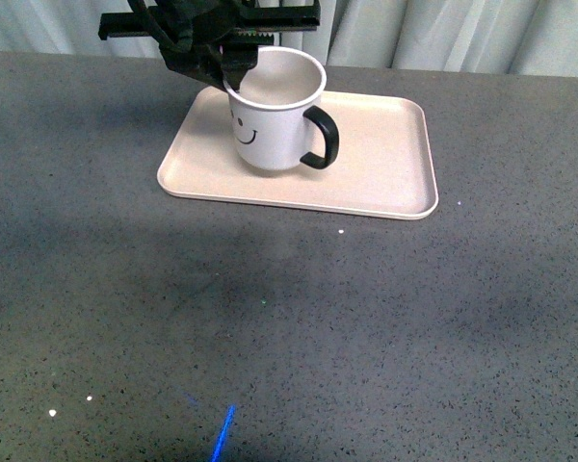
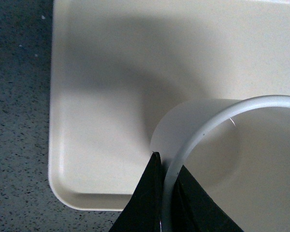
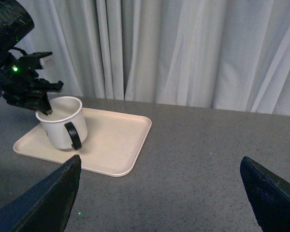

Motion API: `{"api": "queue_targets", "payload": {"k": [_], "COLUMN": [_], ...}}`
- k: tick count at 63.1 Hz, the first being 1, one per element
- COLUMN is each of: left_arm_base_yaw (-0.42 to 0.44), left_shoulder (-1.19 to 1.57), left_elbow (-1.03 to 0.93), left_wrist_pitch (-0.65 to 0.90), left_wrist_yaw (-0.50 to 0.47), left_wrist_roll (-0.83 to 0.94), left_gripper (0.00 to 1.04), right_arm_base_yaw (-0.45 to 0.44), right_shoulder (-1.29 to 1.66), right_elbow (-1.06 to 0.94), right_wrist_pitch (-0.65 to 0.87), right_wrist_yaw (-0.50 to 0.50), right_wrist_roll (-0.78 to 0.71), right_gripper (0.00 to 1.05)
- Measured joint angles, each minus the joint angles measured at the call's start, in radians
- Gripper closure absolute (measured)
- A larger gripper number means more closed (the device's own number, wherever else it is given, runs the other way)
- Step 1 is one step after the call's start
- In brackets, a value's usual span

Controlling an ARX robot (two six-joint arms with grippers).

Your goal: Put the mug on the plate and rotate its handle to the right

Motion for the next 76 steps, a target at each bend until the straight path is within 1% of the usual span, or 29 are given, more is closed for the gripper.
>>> {"api": "queue_targets", "payload": {"k": [32, 37, 38, 40, 46, 48, 51, 56, 60, 62, 67, 69, 70, 71, 73, 74, 75, 76], "left_arm_base_yaw": [-0.04, -0.045, -0.046, -0.047, -0.05, -0.05, -0.05, -0.049, -0.047, -0.046, -0.04, -0.038, -0.035, -0.035, -0.033, -0.031, -0.03, -0.019], "left_shoulder": [0.061, 0.066, 0.066, 0.066, 0.066, 0.065, 0.06, 0.039, -0.002, -0.02, -0.114, -0.142, -0.171, -0.186, -0.238, -0.276, -0.294, -0.356], "left_elbow": [0.041, 0.049, 0.05, 0.05, 0.05, 0.05, 0.049, 0.03, -0.008, -0.026, -0.116, -0.142, -0.169, -0.185, -0.265, -0.331, -0.363, -0.469], "left_wrist_pitch": [-0.022, -0.019, -0.017, -0.014, 0.001, 0.003, 0.012, 0.032, 0.062, 0.076, 0.149, 0.17, 0.192, 0.209, 0.338, 0.455, 0.512, 0.682], "left_wrist_yaw": [0.019, 0.029, 0.029, 0.031, 0.035, 0.035, 0.035, 0.033, 0.028, 0.025, 0.009, 0.005, 0.003, -0.006, -0.083, -0.15, -0.182, -0.251], "left_wrist_roll": [-0.013, -0.013, -0.013, -0.012, -0.003, 0.0, 0.009, 0.026, 0.047, 0.055, 0.074, 0.08, 0.086, 0.089, 0.13, 0.155, 0.167, 0.201], "left_gripper": [1.02, 0.91, 0.87, 0.83, 0.67, 0.64, 0.55, 0.44, 0.34, 0.3, 0.16, 0.12, 0.09, 0.08, 0.11, 0.15, 0.17, 0.22], "right_arm_base_yaw": [0.0, 0.0, 0.0, 0.0, 0.0, 0.0, 0.0, 0.0, 0.0, 0.0, 0.0, 0.0, 0.0, 0.0, 0.0, 0.0, 0.0, 0.0], "right_shoulder": [0.0, 0.0, 0.0, 0.0, 0.0, 0.0, 0.0, 0.0, 0.0, 0.0, 0.0, 0.0, 0.0, 0.0, 0.0, 0.0, 0.0, 0.0], "right_elbow": [0.0, 0.0, 0.0, 0.0, 0.0, 0.0, 0.0, 0.0, 0.0, 0.0, 0.0, 0.0, 0.0, 0.0, 0.0, 0.0, 0.0, 0.0], "right_wrist_pitch": [0.0, 0.0, 0.0, 0.0, 0.0, 0.0, 0.0, 0.0, 0.0, 0.0, 0.0, 0.0, 0.0, 0.0, 0.0, 0.0, 0.0, 0.0], "right_wrist_yaw": [0.0, 0.0, 0.0, 0.0, 0.0, 0.0, 0.0, 0.0, 0.0, 0.0, 0.0, 0.0, 0.0, 0.0, 0.0, 0.0, 0.0, 0.0], "right_wrist_roll": [0.0, 0.0, 0.0, 0.0, 0.0, 0.0, 0.0, 0.0, 0.0, 0.0, 0.0, 0.0, 0.0, 0.0, 0.0, 0.0, 0.0, 0.0], "right_gripper": [0.09, 0.09, 0.09, 0.09, 0.09, 0.09, 0.09, 0.09, 0.09, 0.09, 0.09, 0.09, 0.09, 0.09, 0.09, 0.09, 0.09, 0.09]}}
